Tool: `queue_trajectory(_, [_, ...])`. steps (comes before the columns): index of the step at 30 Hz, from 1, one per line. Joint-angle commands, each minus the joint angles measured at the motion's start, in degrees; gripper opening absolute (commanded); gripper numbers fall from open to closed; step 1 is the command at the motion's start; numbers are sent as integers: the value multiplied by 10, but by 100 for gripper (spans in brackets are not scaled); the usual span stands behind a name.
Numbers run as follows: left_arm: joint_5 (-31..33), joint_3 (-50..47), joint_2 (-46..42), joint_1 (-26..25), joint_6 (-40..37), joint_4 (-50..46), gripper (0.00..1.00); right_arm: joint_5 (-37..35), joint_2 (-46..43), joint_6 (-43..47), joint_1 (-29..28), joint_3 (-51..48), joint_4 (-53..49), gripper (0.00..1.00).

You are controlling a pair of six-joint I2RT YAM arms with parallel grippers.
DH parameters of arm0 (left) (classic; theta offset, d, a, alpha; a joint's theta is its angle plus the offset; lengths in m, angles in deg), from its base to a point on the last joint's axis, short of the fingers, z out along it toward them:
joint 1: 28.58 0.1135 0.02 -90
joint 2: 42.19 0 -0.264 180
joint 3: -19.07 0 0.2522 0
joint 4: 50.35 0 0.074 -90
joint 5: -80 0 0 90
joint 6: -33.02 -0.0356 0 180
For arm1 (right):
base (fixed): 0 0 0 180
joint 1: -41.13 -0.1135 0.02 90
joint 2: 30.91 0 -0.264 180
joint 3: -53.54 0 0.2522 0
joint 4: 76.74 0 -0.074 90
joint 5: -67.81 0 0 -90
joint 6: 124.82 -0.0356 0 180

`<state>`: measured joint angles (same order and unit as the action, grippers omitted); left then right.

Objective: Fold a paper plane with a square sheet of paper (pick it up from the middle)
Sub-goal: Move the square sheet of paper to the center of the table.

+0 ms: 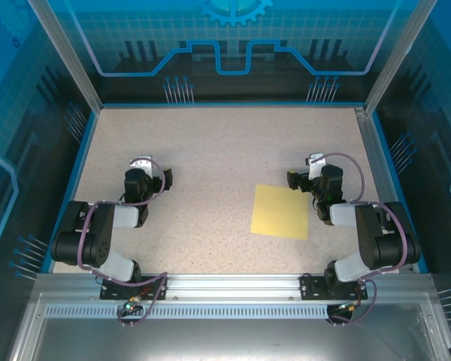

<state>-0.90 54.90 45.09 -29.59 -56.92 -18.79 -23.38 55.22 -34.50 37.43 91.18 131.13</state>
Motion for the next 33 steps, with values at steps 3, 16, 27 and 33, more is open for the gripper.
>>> queue_trajectory(3, [-13,14,-2,-2,5,10,98,6,0,6,10,11,9,99])
queue_trajectory(16, [-42,17,-45,0,-1,-32,99,19,-16,20,6,8,2,99])
queue_trajectory(27, [-60,13,-284,6,24,-231,98,0,-189,-54,-11,72,-308,100])
queue_trajectory(33, [-52,50,-401,7,159,-391,98,-19,-151,-262,-3,260,-695,100])
